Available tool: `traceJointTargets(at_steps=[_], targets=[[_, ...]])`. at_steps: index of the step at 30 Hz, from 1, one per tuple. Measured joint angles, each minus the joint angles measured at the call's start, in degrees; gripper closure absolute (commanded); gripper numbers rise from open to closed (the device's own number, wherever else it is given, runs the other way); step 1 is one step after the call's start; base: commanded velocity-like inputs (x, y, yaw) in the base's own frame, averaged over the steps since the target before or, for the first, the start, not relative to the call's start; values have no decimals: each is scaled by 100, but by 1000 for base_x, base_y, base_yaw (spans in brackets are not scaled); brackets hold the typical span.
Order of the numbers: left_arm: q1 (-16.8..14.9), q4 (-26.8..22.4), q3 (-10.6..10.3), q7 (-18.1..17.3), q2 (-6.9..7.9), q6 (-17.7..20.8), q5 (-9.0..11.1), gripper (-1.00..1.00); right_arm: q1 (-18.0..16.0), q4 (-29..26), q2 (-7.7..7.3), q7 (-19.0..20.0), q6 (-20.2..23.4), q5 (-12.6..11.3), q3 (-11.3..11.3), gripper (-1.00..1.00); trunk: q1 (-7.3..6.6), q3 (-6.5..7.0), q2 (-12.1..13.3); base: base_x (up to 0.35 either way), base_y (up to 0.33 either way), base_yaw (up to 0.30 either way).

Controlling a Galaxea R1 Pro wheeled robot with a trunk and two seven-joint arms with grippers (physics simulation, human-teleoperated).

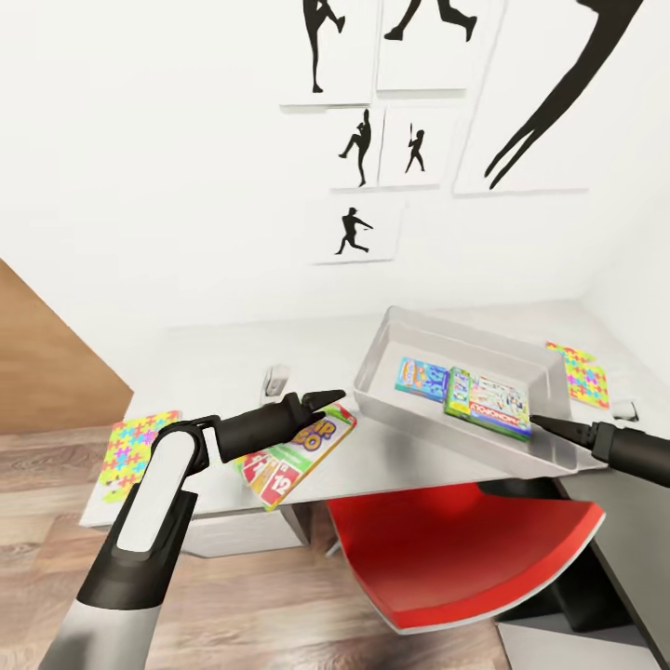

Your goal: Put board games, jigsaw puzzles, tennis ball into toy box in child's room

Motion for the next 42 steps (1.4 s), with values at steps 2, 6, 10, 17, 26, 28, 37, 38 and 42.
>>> traceJointTargets(at_steps=[2, 6, 10, 17, 26, 28, 37, 38, 42], targets=[[0, 0, -3, -1, -2, 1, 0, -100, 8, -1, 0, -1, 0, 2, -65, -100, 0, 0, 0, 0, 173, 27], [0, 0, -8, 1, -11, 2, 1, -100, 15, -2, 0, -2, 0, 4, -123, -100, 0, 0, 0, 0, 118, 19], [0, 0, -15, 4, -21, -1, 1, -100, 19, -2, 0, -8, 1, 8, -154, -100, 0, 0, 0, 0, 61, 10], [19, 0, -3, 5, -18, -7, -1, -100, 21, -2, 0, -31, 1, 53, -181, -100, 0, 0, 0, 0, 30, 5], [56, 0, 18, 21, -2, -24, 0, -100, 22, -2, 0, -42, 1, 216, -221, -100, 0, 0, 0, 0, 10, 2], [69, 0, 20, 22, 1, -26, 0, -100, 22, -3, 0, -42, 1, 237, -238, -100, 0, 0, 0, 0, 5, 1], [133, 2, 26, 44, 10, -31, -4, -100, 23, -3, -5, -40, 0, 299, -418, -100, 0, 0, 0, 0, 2, 0], [141, 1, 26, 50, 10, -31, -6, -100, 23, -3, -4, -40, 0, 303, -451, -100, 0, 0, 0, 0, 1, 0], [155, 1, 27, 55, 14, -32, -6, -100, 23, -2, -3, -40, 0, 309, -501, -100, 0, 0, 0, 0, 17, 0]])
